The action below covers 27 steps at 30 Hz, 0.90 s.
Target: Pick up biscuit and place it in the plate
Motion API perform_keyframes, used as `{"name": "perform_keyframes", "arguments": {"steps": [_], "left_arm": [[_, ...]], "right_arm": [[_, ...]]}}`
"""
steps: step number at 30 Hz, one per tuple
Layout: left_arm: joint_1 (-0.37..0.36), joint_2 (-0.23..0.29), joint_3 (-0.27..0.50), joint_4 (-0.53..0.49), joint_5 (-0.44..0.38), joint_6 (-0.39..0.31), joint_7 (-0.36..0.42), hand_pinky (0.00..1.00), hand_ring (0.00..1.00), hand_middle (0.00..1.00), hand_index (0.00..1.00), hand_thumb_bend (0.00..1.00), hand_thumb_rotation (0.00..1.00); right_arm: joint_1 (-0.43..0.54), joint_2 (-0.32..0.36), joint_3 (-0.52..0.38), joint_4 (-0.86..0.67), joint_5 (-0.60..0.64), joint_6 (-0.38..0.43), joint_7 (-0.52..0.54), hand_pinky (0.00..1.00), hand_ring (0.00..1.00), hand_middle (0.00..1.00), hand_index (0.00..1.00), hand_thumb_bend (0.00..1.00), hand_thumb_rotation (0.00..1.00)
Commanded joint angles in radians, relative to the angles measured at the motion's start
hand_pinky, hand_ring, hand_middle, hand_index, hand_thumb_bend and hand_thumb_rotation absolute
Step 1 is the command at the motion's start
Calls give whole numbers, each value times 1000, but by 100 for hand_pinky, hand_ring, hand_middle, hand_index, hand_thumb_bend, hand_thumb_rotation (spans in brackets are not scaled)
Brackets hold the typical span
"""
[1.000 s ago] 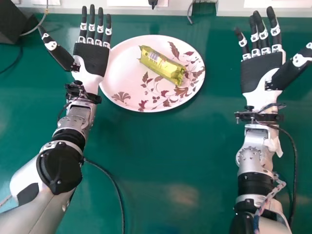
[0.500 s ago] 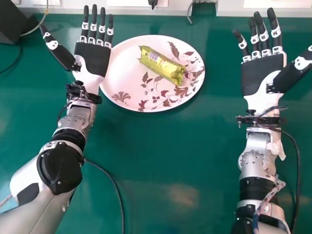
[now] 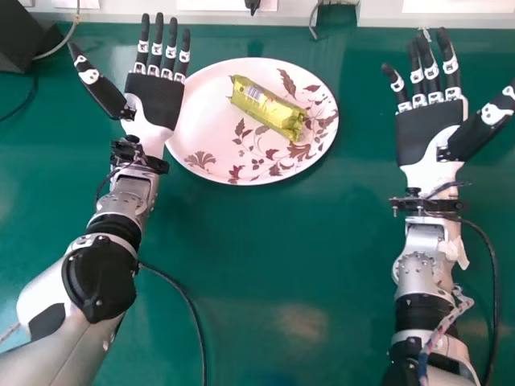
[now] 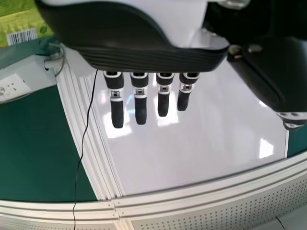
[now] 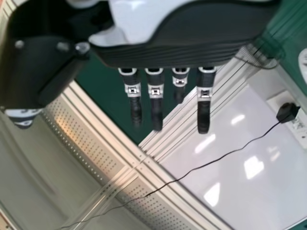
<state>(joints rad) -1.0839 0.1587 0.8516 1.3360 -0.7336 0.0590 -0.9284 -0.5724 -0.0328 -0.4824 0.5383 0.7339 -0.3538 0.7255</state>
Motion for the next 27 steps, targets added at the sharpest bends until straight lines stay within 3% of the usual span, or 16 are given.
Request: {"name": "perform_keyframes", "arguments": {"steps": [1, 14, 20, 23, 27], "left_arm": [[20, -10, -7, 0, 8, -9, 4, 81, 89, 99, 100, 100, 66], [23, -24, -1, 5, 13, -16, 2, 88, 92, 100, 100, 100, 67], [21, -28, -5, 4, 21, -38, 17, 86, 92, 99, 100, 100, 63], [19, -31, -5, 4, 24, -46, 15, 90, 94, 100, 100, 100, 62], [17, -31, 1, 7, 18, -33, 11, 89, 94, 100, 100, 100, 62]], "right_arm": [[9, -6, -15, 31, 18, -12, 32, 62, 76, 82, 83, 100, 34], [2, -16, -44, 121, 21, -52, 104, 57, 82, 93, 84, 100, 31], [-16, -28, -59, 159, 36, -42, 123, 52, 78, 93, 88, 100, 34], [-27, -34, -65, 177, 38, -41, 139, 52, 80, 97, 92, 100, 35], [-39, -41, -73, 196, 37, -44, 149, 53, 81, 99, 94, 100, 34]]}}
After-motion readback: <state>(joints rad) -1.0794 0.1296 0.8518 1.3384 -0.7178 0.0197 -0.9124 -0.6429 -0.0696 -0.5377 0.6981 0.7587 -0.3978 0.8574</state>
